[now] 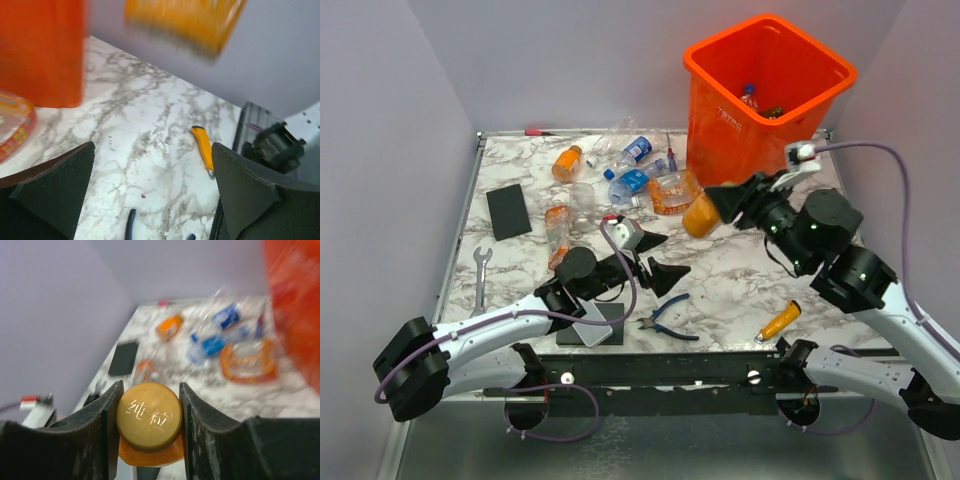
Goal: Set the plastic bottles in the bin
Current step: Place the plastic bottle in the trash bin.
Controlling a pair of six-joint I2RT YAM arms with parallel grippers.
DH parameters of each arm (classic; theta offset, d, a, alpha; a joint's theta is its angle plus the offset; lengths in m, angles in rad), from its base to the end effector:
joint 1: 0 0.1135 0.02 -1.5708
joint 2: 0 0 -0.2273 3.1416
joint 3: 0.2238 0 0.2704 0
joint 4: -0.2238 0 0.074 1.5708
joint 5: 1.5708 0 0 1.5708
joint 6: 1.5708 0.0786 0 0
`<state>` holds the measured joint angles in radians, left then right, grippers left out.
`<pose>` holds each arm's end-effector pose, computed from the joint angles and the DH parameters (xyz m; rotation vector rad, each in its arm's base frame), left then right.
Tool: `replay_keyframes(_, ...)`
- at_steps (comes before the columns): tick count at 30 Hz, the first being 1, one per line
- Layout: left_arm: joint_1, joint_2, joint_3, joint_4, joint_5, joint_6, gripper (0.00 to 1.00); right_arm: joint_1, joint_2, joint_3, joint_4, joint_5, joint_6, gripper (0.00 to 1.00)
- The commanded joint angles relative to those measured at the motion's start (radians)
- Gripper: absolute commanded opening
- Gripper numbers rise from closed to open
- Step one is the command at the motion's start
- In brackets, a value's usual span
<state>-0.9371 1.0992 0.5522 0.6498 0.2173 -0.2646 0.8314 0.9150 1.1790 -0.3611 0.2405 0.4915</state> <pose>0.1777 -0.2704 0.2456 0.6948 1.4144 -1.1212 0.1957 0.1868 0.4058 -0.1049 1.7250 0.7936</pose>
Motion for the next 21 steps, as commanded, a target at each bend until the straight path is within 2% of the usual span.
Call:
replay_keyframes(1, 0.001, -0.121, -0.048, 0.007, -0.321, 0.031, 0.99, 0.000, -0.008, 0.122, 0.165, 0.440, -0.261, 0.00)
replay_keyframes(5, 0.001, -0.178, -0.069, -0.007, -0.486, 0.052, 0.99, -0.011, 0.082, 0.198, 0.618, 0.620, -0.646, 0.00)
replay_keyframes(6, 0.001, -0.184, -0.069, -0.013, -0.510, 0.053, 0.99, -0.034, 0.134, 0.240, 0.693, 0.630, -0.729, 0.00)
replay_keyframes(7, 0.001, -0.188, -0.069, -0.019, -0.528, 0.054, 0.99, -0.082, 0.193, 0.301, 0.702, 0.615, -0.731, 0.00)
replay_keyframes(11, 0.001, -0.194, -0.065, -0.035, -0.575, 0.057, 0.99, -0.368, 0.435, 0.650, 0.427, 0.476, -0.434, 0.00)
replay_keyframes(12, 0.001, -0.200, -0.063, -0.043, -0.595, 0.056, 0.99, -0.416, 0.491, 0.702, 0.417, 0.474, -0.394, 0.00)
replay_keyframes(16, 0.002, -0.235, -0.073, -0.055, -0.712, 0.054, 0.99, -0.535, 0.650, 0.749, 0.558, 0.489, -0.360, 0.00)
replay_keyframes(19, 0.002, -0.258, -0.074, -0.067, -0.761, 0.069, 0.99, -0.625, 0.819, 0.976, 0.368, 0.458, -0.256, 0.00)
replay_keyframes(21, 0.002, -0.262, -0.070, -0.073, -0.774, 0.078, 0.99, -0.652, 0.922, 1.100, 0.257, 0.461, -0.246, 0.00)
